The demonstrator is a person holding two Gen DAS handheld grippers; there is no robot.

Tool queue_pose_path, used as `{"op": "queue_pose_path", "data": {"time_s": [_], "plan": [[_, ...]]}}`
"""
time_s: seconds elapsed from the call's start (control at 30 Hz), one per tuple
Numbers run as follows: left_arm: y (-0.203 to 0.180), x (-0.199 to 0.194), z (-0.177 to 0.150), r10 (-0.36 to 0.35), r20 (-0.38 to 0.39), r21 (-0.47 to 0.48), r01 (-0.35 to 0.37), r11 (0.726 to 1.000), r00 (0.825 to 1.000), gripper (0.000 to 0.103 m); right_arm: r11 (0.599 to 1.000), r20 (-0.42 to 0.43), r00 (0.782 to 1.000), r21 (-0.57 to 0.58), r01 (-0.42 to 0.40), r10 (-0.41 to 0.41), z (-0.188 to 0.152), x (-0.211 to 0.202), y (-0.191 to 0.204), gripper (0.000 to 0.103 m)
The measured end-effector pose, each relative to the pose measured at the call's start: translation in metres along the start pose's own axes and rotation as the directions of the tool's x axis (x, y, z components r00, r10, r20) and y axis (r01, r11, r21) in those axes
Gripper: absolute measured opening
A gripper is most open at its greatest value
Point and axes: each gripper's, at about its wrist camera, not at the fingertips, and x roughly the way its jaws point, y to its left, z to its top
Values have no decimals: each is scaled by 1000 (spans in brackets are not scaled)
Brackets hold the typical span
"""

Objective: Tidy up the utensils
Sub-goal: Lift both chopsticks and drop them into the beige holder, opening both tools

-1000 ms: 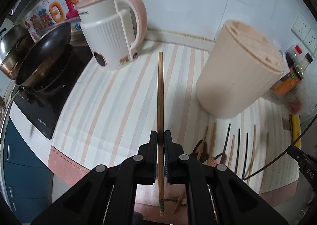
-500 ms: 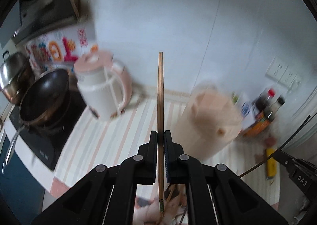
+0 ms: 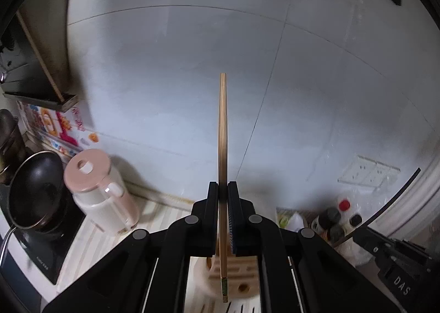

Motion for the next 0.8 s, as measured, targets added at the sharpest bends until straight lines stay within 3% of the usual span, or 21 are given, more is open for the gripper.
{"op": "queue_pose_path", "data": {"time_s": [0.2, 0.47, 0.67, 0.8], "plan": [[-4, 52, 10, -8, -23, -40, 7, 999, 1000, 4, 999, -9, 1000, 37, -8, 8, 26, 32, -5, 5], [-4, 114, -5, 7, -122, -28, -10, 1000, 993, 4, 997, -82, 995, 64, -44, 49, 25, 82, -11, 5], [3, 119, -14, 10, -167, 17, -7, 1000, 986, 5, 996, -167, 983, 62, -69, 79, 15, 110, -14, 5], [8, 114, -9, 24, -149, 21, -21, 1000, 989, 5, 996, -205, 976, 61, -59, 70, 6, 124, -15, 5]]}}
